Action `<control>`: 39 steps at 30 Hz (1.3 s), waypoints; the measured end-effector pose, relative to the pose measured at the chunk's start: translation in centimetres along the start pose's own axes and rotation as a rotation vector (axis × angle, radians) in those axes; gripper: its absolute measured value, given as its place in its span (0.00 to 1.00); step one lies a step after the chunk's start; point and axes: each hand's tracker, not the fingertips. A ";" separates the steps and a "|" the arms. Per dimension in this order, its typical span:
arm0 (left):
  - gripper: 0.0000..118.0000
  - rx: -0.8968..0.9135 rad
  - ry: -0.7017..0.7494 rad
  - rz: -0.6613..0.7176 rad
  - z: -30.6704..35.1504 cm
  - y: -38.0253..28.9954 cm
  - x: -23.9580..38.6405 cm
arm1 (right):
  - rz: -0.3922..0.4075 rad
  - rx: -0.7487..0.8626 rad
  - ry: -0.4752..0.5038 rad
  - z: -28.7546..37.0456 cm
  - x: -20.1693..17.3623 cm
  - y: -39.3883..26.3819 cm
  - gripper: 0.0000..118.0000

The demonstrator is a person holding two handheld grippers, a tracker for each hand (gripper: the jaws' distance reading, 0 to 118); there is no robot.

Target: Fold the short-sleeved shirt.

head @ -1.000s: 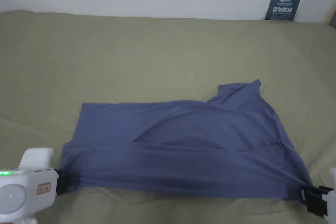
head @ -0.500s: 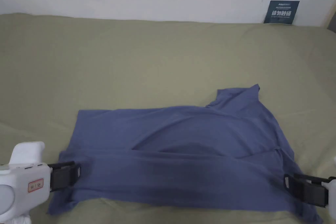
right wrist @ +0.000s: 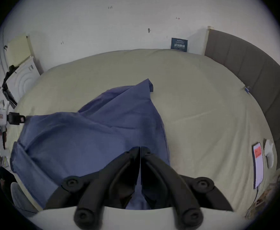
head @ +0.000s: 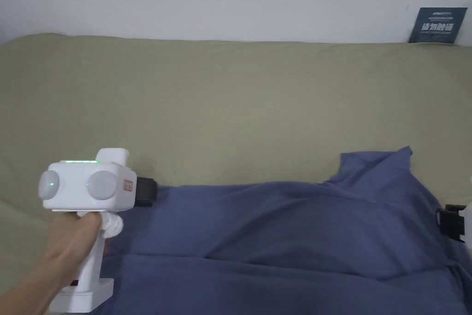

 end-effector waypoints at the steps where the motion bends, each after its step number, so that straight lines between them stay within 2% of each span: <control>1: 1.00 -0.006 0.021 -0.008 -1.1 0.2 0.1 | 0.012 -0.013 -0.006 -1.0 0.4 0.4 0.05; 2: 1.00 0.006 -0.007 -0.015 -1.5 0.3 -0.1 | 0.014 -0.018 -0.019 -1.1 0.0 0.6 0.05; 4: 0.95 -0.059 0.048 -0.036 -3.0 0.3 -0.6 | 0.016 -0.037 -0.036 -2.3 0.6 1.1 0.05; 6: 0.94 -0.069 0.015 -0.018 -3.3 -0.2 -1.0 | 0.020 -0.060 -0.054 -3.2 1.1 1.6 0.05; 8: 0.78 -0.050 -0.044 -0.009 -2.4 0.1 -0.4 | 0.026 -0.072 -0.060 -4.0 1.4 2.3 0.05; 11: 0.41 -0.038 -0.041 -0.033 -1.6 0.2 0.1 | 0.006 -0.084 -0.058 -5.3 1.8 3.2 0.06; 12: 0.28 -0.035 -0.054 -0.055 -1.6 0.3 0.2 | -0.014 -0.071 -0.051 -5.6 1.9 3.3 0.12; 13: 0.05 -0.036 -0.062 -0.066 -1.6 0.3 0.4 | -0.030 -0.073 -0.038 -6.0 2.1 3.5 0.45; 14: 0.03 -0.030 -0.061 -0.063 -1.5 0.1 0.6 | -0.045 -0.087 -0.022 -6.5 2.0 3.8 0.78; 15: 0.03 -0.031 -0.066 -0.065 -1.4 0.1 0.8 | -0.056 -0.114 -0.013 -7.0 2.0 3.9 1.00; 17: 0.03 -0.038 -0.054 -0.101 -1.6 0.1 1.4 | -0.048 -0.109 -0.023 -7.1 2.2 2.8 0.90; 19: 0.03 -0.033 -0.052 -0.088 -1.9 0.1 1.0 | 0.001 -0.175 -0.066 -8.7 1.8 2.9 0.88; 21: 0.03 -0.033 -0.057 -0.073 -1.9 0.2 0.8 | 0.026 -0.186 -0.075 -9.2 1.7 2.1 0.82; 22: 0.03 -0.031 -0.060 -0.067 -1.9 0.3 0.8 | 0.015 -0.171 -0.055 -9.1 1.6 2.4 0.69; 24: 0.03 -0.029 -0.067 -0.061 -1.5 0.1 0.6 | -0.007 -0.125 -0.063 -7.6 1.3 2.1 0.57; 25: 0.03 -0.024 -0.069 -0.063 -1.2 0.0 0.6 | 0.008 -0.091 -0.047 -6.7 1.3 1.8 0.48; 26: 0.03 -0.008 -0.071 -0.065 -0.7 -0.1 0.5 | 0.017 -0.094 -0.059 -6.3 1.4 2.7 0.17; 27: 0.03 0.012 -0.074 -0.061 0.0 -0.5 0.4 | 0.012 -0.079 -0.046 -5.6 1.3 2.3 0.08; 30: 0.03 0.055 -0.095 -0.026 2.4 -0.8 -0.2 | 0.013 -0.043 -0.030 -3.0 1.4 1.6 0.08; 31: 0.03 0.064 -0.099 -0.025 3.5 -1.1 -0.6 | 0.014 -0.027 -0.017 -5.4 1.2 2.6 0.08; 33: 0.03 0.096 -0.107 -0.024 5.7 -1.8 -1.0 | 0.007 0.007 -0.003 -5.4 1.1 2.8 0.08; 34: 0.03 0.113 -0.112 -0.027 6.9 -2.3 -1.3 | 0.005 0.029 0.011 -2.1 1.3 3.5 0.08; 37: 0.03 0.150 -0.116 -0.019 10.3 -4.4 -2.4 | -0.008 0.072 0.029 -0.3 1.5 2.9 0.08; 38: 0.03 0.166 -0.126 -0.014 11.2 -5.4 -2.9 | -0.004 0.081 0.041 6.4 1.8 0.6 0.08; 39: 0.03 0.171 -0.133 -0.009 11.9 -6.3 -3.3 | -0.005 0.090 0.049 8.9 1.9 -0.6 0.08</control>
